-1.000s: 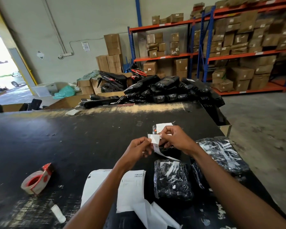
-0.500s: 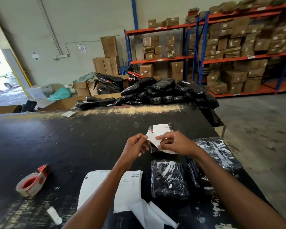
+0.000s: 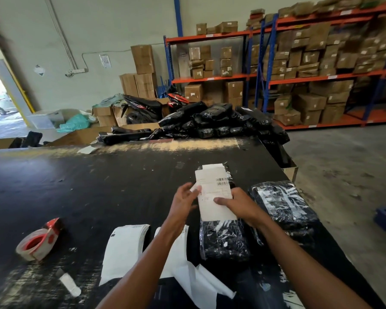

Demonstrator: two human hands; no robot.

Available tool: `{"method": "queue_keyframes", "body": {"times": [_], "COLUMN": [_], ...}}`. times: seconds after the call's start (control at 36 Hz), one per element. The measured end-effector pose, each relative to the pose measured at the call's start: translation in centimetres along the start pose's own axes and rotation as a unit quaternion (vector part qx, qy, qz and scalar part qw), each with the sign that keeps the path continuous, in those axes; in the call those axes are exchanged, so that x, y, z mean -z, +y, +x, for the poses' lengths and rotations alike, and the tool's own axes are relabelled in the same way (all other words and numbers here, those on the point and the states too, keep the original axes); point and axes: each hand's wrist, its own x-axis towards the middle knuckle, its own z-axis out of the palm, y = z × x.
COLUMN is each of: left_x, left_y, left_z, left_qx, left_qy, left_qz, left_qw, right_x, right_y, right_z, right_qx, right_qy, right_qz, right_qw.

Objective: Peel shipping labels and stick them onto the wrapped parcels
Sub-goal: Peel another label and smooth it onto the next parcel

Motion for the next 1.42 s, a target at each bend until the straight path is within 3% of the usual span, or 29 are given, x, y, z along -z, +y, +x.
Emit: {"method": "queue_keyframes", "body": {"times": [0.08,0.19,0.28,0.42,0.58,0.89,1.42], "left_x": [-0.4,-0.3,-0.3,-0.5,-1.5,-2.5,-2.8], "left_y": [-1.2,-3.8,-5.9,-9.2,-10.1,-10.2,-10.6], "left_z": [-0.6,-0.2,-0.1,0.7,0.6,1.5,2.1], "left_qx": [0.008,0.032,0.076,0.113,0.121,0.110,0.128], "left_qy": [-0.004,0.048,0.060,0.062,0.076,0.105,0.108], "left_qz": [-0.015,0.020,0.063,0.109,0.153,0.259,0.258], "left_qw": [1.000,0.998,0.993,0.986,0.978,0.954,0.951], "right_x": [-0.1,-0.7,-1.1,-2.1,-2.9,-3.3,-3.4], "right_y": [1.0,2.6,4.9,7.5,8.5,8.4,7.8], "right_z": [-0.4,-0.9,-0.8,-1.0,-1.6,-2.4,-2.5], "right_qx": [-0.034,-0.097,-0.142,-0.135,-0.145,-0.161,-0.171], "right_qy": [-0.021,0.062,0.114,0.183,0.186,0.202,0.202], "right_qz": [0.057,0.051,0.000,-0.154,-0.215,-0.217,-0.245], "right_qw": [0.998,0.992,0.983,0.962,0.948,0.941,0.933]}}
